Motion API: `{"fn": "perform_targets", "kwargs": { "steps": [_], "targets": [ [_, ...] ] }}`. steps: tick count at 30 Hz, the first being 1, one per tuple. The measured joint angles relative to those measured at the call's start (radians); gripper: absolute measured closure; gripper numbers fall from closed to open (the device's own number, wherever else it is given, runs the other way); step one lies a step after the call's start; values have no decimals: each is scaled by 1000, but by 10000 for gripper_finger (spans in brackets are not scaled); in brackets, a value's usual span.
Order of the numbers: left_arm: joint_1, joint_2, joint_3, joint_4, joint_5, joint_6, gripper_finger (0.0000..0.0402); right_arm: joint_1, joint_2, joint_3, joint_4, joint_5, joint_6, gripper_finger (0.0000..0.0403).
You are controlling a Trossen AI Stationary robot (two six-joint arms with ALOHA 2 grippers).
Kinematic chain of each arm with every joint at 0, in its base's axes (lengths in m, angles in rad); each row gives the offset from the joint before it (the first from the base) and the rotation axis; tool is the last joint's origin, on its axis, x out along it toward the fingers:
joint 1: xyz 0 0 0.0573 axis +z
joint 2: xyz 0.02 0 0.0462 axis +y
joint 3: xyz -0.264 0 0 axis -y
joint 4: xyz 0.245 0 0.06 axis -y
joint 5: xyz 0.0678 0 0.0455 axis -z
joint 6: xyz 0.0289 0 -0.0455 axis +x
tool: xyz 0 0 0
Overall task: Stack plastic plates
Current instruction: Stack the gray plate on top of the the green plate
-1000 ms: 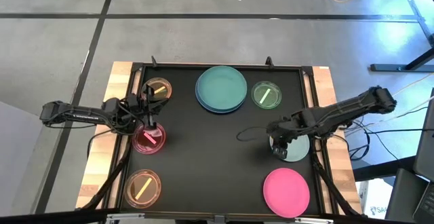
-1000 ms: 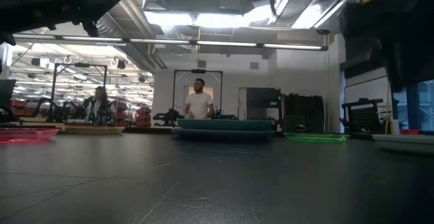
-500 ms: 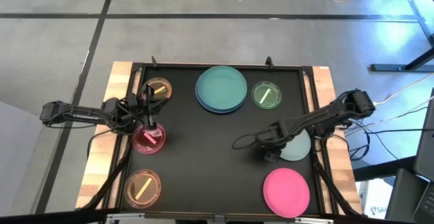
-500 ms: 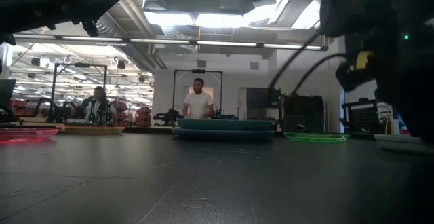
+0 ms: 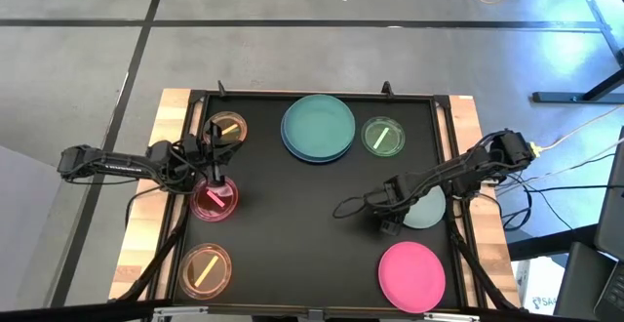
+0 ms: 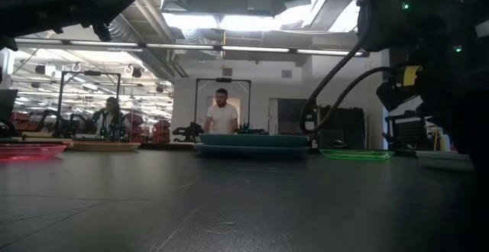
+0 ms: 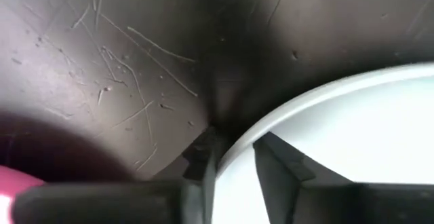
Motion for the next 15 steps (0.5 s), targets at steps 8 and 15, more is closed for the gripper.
{"fn": "perform_targets", "kwargs": {
  "steps": [8,15],
  "targets": [
    [0,0,0,0,-1,0,395,0,-2,2,-3,2,-117,397],
    [0,0,0,0,-1,0,395,1,1,71,-25,35,-245,400]
  ]
}}
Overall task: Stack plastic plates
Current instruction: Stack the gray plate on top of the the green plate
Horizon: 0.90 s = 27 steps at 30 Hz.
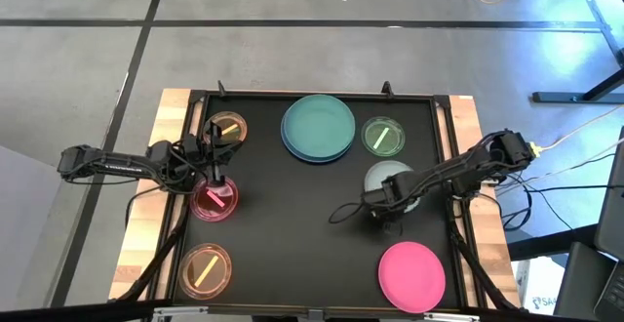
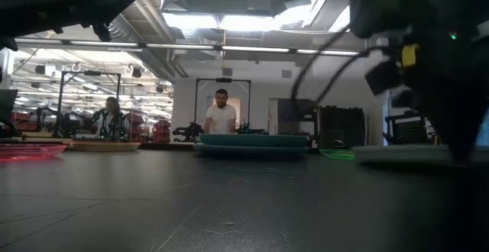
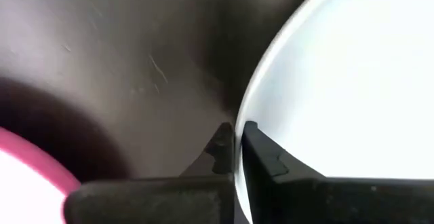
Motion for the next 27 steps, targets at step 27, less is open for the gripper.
{"fn": "perform_targets", "kwargs": {
  "steps": [27],
  "targets": [
    [0,0,0,0,0,6,395,-175,0,229,310,429,-765,402]
  ]
}}
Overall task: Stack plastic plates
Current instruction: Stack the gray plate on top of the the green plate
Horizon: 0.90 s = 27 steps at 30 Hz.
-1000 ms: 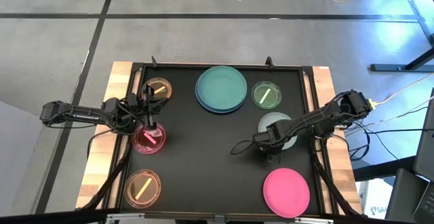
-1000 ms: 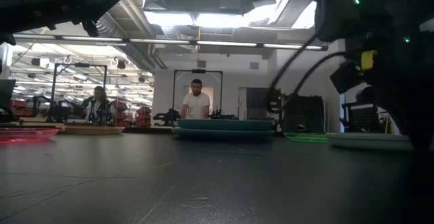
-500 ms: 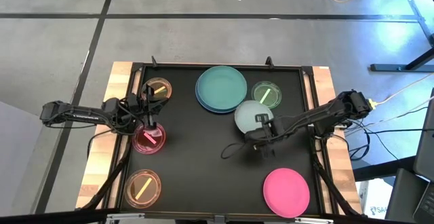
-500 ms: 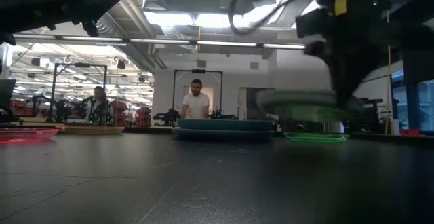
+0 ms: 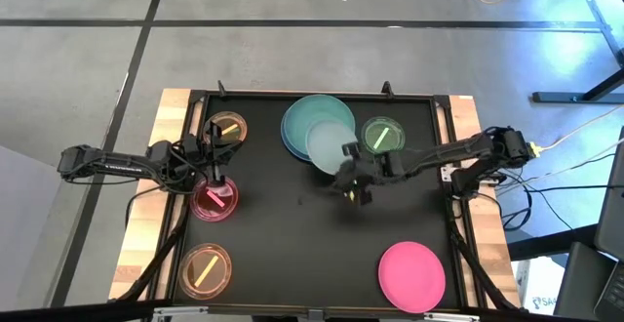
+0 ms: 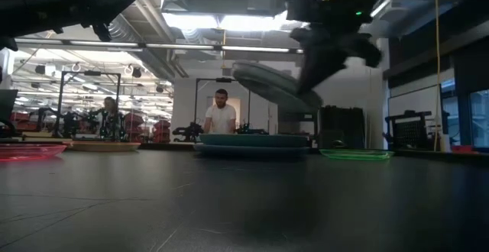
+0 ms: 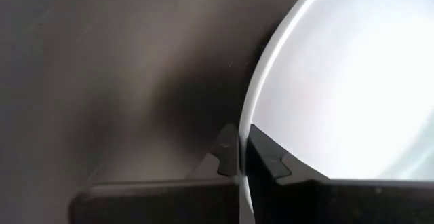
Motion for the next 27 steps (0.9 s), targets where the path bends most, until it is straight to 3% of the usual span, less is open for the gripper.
{"fn": "perform_targets", "kwargs": {
  "steps": [6,14,20,27],
  "targets": [
    [0,0,0,2,0,1,395,-154,0,0,155,-156,-41,402],
    [0,0,0,1,0,1,395,-328,46,-1,349,-279,-40,402],
    [0,0,0,2,0,1,395,-397,140,-2,381,-290,-39,402],
    [0,0,0,2,0,2,395,-402,221,-3,381,-292,-23,402]
  ]
}}
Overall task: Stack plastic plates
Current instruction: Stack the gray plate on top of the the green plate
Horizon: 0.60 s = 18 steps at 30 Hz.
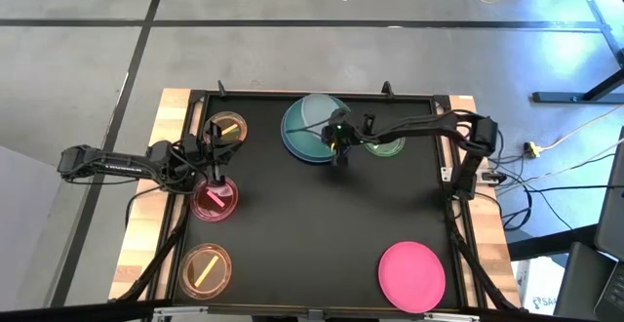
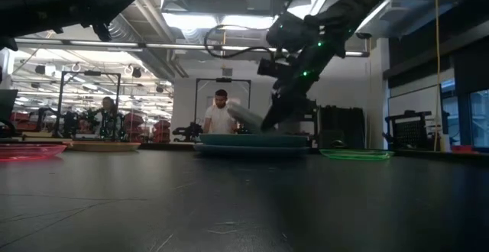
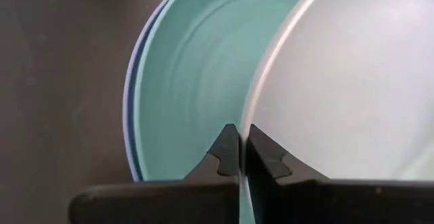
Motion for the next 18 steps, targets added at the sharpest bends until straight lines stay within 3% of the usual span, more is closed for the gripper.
{"fn": "perform_targets", "kwargs": {
  "steps": [11,18],
  "targets": [
    [0,0,0,-1,0,0,395,0,32,0,5,1,48,397],
    [0,0,0,-1,0,0,395,0,32,0,7,-7,71,328]
  ]
}}
